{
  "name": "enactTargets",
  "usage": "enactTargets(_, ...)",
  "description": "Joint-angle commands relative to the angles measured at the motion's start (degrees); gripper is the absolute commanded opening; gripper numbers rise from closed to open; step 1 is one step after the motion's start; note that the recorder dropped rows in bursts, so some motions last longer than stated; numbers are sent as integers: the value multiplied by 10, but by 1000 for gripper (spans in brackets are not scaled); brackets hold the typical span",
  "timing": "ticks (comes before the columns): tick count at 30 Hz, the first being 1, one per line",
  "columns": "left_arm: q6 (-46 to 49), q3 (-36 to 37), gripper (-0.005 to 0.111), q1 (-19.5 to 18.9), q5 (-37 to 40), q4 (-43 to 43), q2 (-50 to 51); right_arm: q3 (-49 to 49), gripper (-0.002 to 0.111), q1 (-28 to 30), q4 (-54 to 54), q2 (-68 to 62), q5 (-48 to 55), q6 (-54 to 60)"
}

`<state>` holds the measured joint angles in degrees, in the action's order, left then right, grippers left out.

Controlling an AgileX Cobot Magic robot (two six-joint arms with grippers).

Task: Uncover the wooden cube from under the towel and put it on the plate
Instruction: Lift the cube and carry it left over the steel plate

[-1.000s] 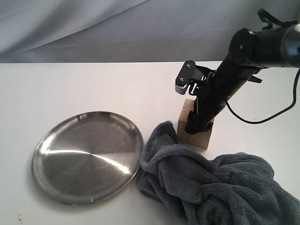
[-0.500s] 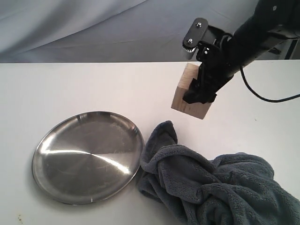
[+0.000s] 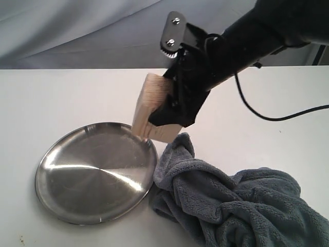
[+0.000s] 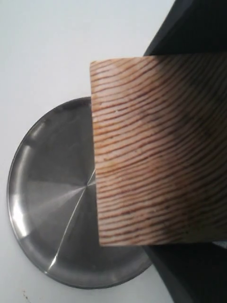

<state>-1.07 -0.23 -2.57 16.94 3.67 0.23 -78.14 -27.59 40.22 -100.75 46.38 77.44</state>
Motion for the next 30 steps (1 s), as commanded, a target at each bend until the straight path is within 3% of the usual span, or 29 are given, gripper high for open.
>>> enactTargets(1, -2, 2, 0, -1, -6, -1, -2, 0, 0, -40, 20, -22, -71, 10)
enactTargets(14, -2, 2, 0, -1, -6, -1, -2, -4, 0, -90, 88, -100, -163, 35)
enactTargets(21, -2, 2, 0, -1, -6, -1, -2, -93, 0, -128, 89, -169, -154, -6)
enactTargets(30, -2, 2, 0, -1, -6, -1, -2, -167, 0, -130, 37, -245, -109, -75)
